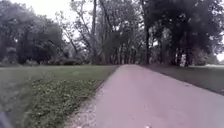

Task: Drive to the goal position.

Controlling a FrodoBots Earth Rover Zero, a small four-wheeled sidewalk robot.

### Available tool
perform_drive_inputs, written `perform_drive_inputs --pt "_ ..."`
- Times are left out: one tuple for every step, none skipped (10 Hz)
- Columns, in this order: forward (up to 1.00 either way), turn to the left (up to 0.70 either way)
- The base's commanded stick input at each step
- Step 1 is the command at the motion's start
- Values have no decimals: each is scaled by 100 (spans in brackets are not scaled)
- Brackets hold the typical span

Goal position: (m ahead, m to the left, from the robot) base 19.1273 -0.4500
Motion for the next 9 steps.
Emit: perform_drive_inputs --pt "70 -1" --pt "70 -1" --pt "70 -1" --pt "70 -1" --pt "70 -1" --pt "70 -1" --pt "70 -1" --pt "70 -9" --pt "70 -2"
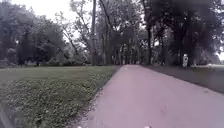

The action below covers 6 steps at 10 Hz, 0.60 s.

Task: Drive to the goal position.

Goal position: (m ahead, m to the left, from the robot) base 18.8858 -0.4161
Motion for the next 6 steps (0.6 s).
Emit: perform_drive_inputs --pt "70 0" --pt "70 0" --pt "70 0" --pt "70 0" --pt "70 0" --pt "70 0"
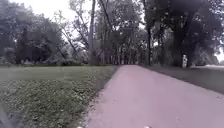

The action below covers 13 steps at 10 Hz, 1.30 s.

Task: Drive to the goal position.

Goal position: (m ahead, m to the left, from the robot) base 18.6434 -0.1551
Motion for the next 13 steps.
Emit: perform_drive_inputs --pt "70 0" --pt "70 0" --pt "70 0" --pt "70 0" --pt "70 0" --pt "70 0" --pt "70 0" --pt "70 0" --pt "70 0" --pt "70 0" --pt "70 0" --pt "70 0" --pt "70 0"
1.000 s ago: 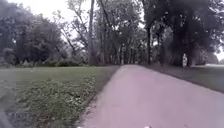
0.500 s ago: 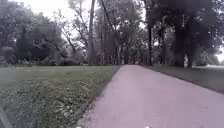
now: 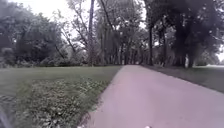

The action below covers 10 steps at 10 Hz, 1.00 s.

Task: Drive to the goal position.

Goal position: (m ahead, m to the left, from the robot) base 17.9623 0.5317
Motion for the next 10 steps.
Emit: perform_drive_inputs --pt "70 0" --pt "70 0" --pt "70 0" --pt "70 0" --pt "70 0" --pt "70 0" --pt "70 0" --pt "70 0" --pt "70 0" --pt "70 0"
